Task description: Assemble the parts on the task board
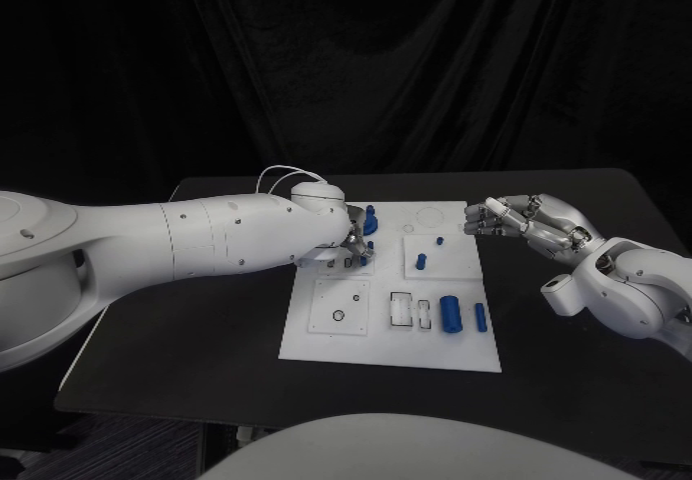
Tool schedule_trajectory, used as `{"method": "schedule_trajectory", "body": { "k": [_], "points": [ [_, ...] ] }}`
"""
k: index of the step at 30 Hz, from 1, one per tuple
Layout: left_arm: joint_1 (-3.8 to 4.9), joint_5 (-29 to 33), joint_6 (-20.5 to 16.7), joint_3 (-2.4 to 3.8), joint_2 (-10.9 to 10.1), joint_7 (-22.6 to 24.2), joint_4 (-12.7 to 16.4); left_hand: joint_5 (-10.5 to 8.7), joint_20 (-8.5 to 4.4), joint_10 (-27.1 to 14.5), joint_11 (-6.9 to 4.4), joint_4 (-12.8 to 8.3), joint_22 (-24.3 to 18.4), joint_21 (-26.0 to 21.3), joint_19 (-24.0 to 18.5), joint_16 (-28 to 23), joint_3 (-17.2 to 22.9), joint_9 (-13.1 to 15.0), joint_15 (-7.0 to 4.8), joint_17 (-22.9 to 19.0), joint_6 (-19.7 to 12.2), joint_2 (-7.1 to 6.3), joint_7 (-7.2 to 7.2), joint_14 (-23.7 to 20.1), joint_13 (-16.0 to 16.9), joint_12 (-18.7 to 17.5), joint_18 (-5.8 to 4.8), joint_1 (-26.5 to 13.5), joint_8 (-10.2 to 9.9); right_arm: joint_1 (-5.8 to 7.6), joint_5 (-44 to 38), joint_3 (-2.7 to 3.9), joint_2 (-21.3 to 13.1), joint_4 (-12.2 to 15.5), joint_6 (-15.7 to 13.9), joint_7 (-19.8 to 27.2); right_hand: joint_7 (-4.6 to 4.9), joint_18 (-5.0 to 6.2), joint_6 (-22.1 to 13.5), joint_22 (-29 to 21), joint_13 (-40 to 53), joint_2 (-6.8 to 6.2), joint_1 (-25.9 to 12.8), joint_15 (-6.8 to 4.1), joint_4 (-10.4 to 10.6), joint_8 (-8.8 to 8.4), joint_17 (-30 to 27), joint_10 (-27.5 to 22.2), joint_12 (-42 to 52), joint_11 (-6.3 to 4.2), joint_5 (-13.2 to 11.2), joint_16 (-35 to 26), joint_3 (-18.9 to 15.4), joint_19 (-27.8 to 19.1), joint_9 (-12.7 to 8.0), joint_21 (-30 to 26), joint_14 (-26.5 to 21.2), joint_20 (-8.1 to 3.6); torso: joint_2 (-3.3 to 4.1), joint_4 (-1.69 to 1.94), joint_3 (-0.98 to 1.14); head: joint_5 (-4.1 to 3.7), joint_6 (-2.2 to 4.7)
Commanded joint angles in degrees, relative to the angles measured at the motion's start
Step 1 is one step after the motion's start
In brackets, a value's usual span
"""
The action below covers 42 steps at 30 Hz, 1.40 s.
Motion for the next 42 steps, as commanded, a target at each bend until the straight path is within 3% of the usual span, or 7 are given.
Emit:
{"method": "schedule_trajectory", "body": {
  "k": [1,7,16,23,42],
  "points": [
    [-0.15,0.00,1.19,0.04,0.20,0.27,-0.10,0.30,-0.35,6.05,-0.47,-0.08,9.04,-0.25,1.31,0.15,0.48,0.10,-0.36,15.09,0.29,-0.23,-0.12,6.06,15.07,0.20,0.83,0.56,-0.29,-0.16,-0.35,0.06,0.04,-0.09,0.85,-1.22,3.57,-0.11,-0.40,-0.08,-0.10,-0.02,0.91,-0.08,-0.27,0.31,-0.11,-0.51,0.44,0.04,0.49,0.47,-0.11,0.54,-0.05,0.29,-0.35,0.07,0.02,0.00,0.01,0.04,0.01],
    [-0.24,0.00,1.44,0.04,0.26,0.33,-0.15,3.15,-0.46,6.05,-0.57,-1.56,9.06,-0.34,1.35,0.15,2.76,0.59,-0.46,15.09,0.46,-0.90,-0.24,6.06,15.07,0.20,0.84,1.45,-1.24,-0.18,-0.46,0.06,0.08,-0.15,1.04,-1.39,3.59,-0.11,-0.40,-0.18,-0.18,0.02,1.19,-0.08,-0.27,0.38,-0.13,-0.52,0.55,0.02,0.65,0.58,-0.03,0.51,-0.05,0.29,-0.40,0.08,0.01,0.02,0.02,0.01,0.01],
    [-0.34,0.00,1.62,0.04,0.11,0.21,-0.14,8.49,-0.64,6.05,-0.71,-5.22,9.20,-0.50,1.44,0.15,11.73,2.26,-0.62,15.09,1.15,-3.76,-0.33,6.06,15.07,0.20,0.83,0.65,-3.18,-0.20,-0.50,0.06,0.11,-0.28,1.28,-1.68,3.60,-0.10,-0.42,-0.24,-0.24,0.06,1.42,-0.08,-0.27,0.43,-0.15,-0.53,0.63,0.01,0.80,0.67,0.03,0.51,-0.06,0.29,-0.46,0.07,0.03,0.00,0.04,0.07,0.01],
    [-0.36,0.00,1.05,0.04,-0.23,0.16,-0.01,9.48,-0.63,6.05,-0.69,-7.55,9.31,-0.60,1.49,0.15,17.52,3.69,-0.60,15.09,1.52,-5.42,-0.28,6.06,15.07,0.20,0.83,-1.61,-3.90,-0.30,-0.50,0.06,0.15,-0.42,1.63,-1.97,3.62,-0.11,-0.43,-0.35,-0.29,0.09,1.56,-0.08,-0.26,0.47,-0.17,-0.54,0.69,0.00,0.92,0.73,0.07,0.41,-0.06,0.27,-0.50,0.07,0.09,0.03,0.01,0.17,0.01],
    [-0.36,0.00,-0.50,0.04,-3.16,0.00,1.07,8.86,-0.61,6.05,-0.67,-8.43,9.19,-0.77,1.38,0.15,20.15,4.62,-0.58,15.09,1.81,-6.00,-0.23,6.06,15.07,0.20,0.88,-3.71,-4.28,-0.40,-0.51,0.06,0.04,-0.70,2.27,-2.73,3.76,-0.11,-0.47,-0.40,-0.40,0.16,1.83,-0.09,-0.23,0.54,-0.20,-0.60,0.80,-0.05,1.07,0.86,0.16,0.45,-0.07,0.26,-0.61,0.07,-0.12,0.11,0.00,0.33,0.01]
  ]
}}
